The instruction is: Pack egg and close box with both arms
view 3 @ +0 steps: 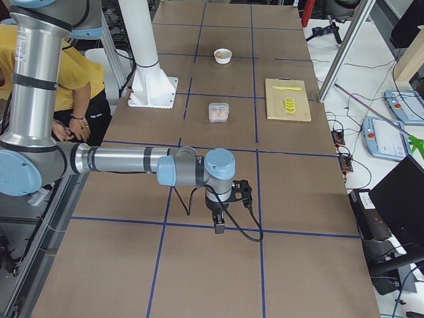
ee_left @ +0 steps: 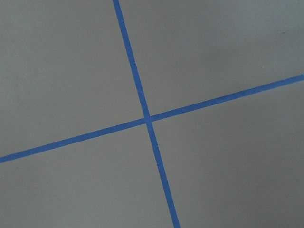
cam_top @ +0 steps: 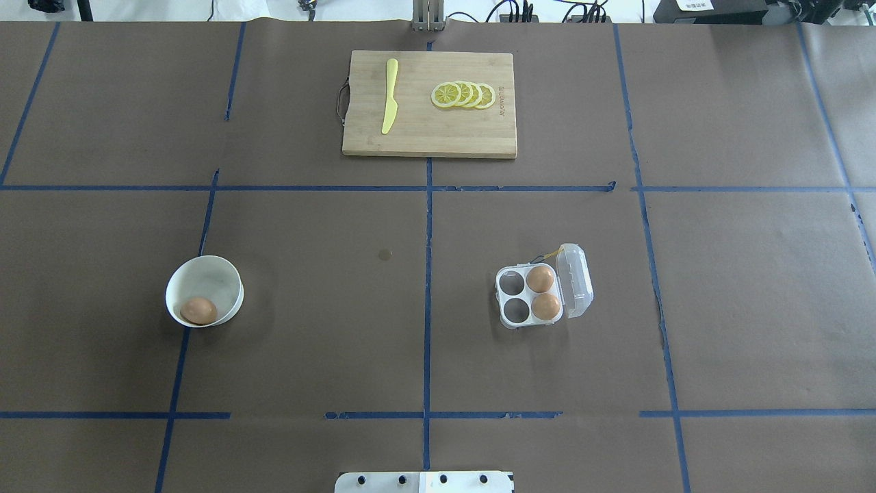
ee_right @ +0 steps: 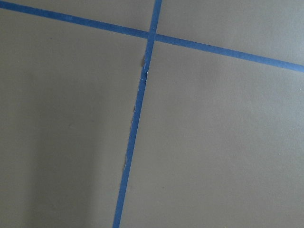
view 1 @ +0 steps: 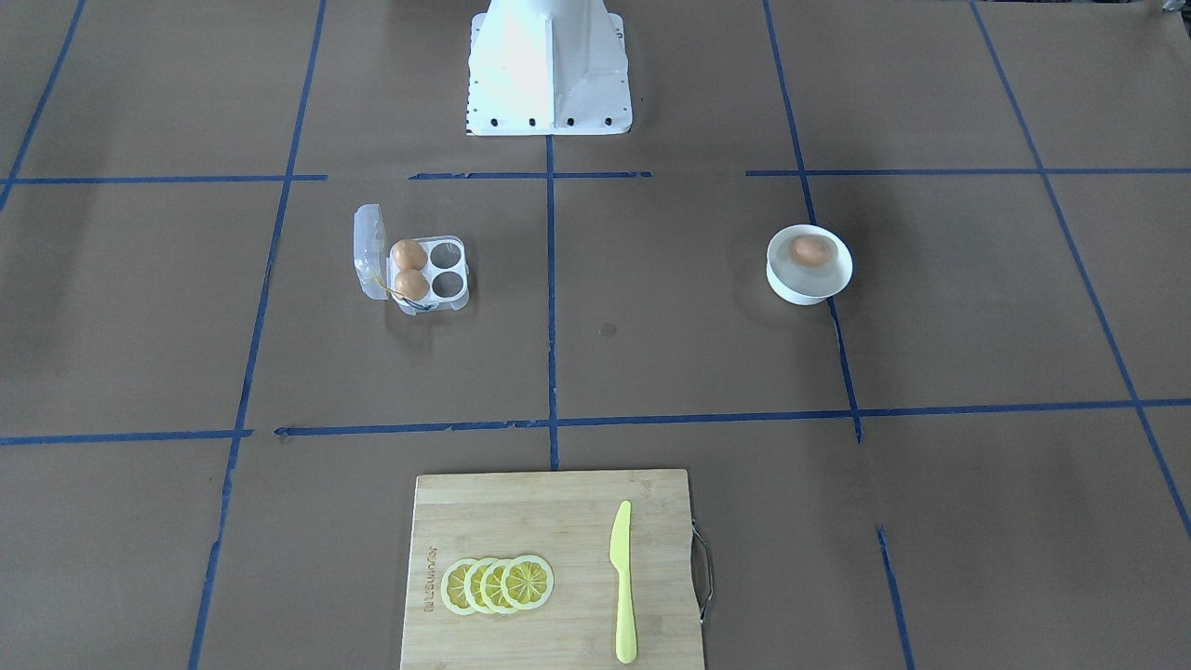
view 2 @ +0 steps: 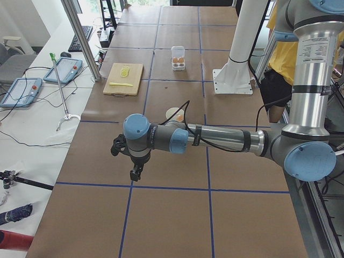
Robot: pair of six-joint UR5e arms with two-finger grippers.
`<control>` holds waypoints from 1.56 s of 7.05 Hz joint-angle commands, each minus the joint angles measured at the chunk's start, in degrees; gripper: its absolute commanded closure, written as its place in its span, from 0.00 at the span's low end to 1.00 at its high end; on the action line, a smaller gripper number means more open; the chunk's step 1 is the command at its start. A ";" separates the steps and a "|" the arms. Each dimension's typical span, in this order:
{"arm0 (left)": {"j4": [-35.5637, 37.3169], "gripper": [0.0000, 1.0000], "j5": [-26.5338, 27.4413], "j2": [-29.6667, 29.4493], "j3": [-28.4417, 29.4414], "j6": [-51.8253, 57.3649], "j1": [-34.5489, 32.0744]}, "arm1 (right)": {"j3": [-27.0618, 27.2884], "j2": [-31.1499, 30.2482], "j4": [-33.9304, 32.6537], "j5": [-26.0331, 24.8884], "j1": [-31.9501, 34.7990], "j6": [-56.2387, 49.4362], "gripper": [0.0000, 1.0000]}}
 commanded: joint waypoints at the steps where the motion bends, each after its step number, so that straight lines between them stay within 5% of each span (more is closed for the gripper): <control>1: -0.04 0.00 0.00 -0.09 -0.84 0.00 0.00 | 0.00 -0.04 0.00 0.03 0.00 0.01 0.00; 7: -3.08 0.00 1.23 -2.71 -1.90 -0.62 0.35 | 2.29 3.30 4.37 2.31 -0.61 0.62 0.00; 11: -37.25 0.00 0.62 -3.08 2.39 -2.96 0.70 | 2.38 3.30 6.68 4.42 -1.40 2.47 0.00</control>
